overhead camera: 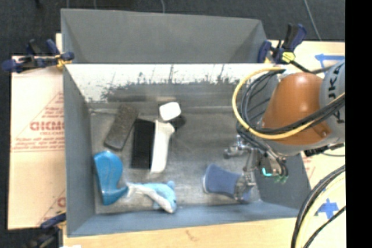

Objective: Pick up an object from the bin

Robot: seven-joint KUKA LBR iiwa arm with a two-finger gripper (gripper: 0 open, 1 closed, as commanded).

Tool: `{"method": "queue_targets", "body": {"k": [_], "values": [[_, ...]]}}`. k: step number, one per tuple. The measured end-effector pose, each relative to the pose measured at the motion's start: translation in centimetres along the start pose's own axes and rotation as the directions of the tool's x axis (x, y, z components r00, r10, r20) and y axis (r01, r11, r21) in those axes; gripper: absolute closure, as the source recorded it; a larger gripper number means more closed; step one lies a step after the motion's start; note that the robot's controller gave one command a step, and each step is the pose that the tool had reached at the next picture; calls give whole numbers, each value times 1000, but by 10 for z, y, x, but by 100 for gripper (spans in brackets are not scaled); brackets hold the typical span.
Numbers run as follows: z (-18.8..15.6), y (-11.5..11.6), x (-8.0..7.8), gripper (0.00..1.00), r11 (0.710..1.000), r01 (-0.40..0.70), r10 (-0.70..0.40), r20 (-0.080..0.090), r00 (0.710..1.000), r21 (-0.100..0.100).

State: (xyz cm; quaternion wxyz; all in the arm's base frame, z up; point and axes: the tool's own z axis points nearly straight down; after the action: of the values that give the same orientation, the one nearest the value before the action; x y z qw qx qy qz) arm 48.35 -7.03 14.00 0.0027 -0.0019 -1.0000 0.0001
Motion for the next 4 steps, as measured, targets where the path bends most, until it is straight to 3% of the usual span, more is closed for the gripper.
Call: {"method": "queue_targets", "body": {"k": [1, 2, 3, 4], "values": [[-4, 0, -1, 0, 1000, 3, -3, 6, 1000, 1], [54, -16, -17, 0, 998, -57, 57, 14, 998, -1], [74, -19, -23, 0, 998, -69, 69, 22, 997, -1], [24, -20, -17, 0, 998, -67, 67, 11, 998, -1]]}}
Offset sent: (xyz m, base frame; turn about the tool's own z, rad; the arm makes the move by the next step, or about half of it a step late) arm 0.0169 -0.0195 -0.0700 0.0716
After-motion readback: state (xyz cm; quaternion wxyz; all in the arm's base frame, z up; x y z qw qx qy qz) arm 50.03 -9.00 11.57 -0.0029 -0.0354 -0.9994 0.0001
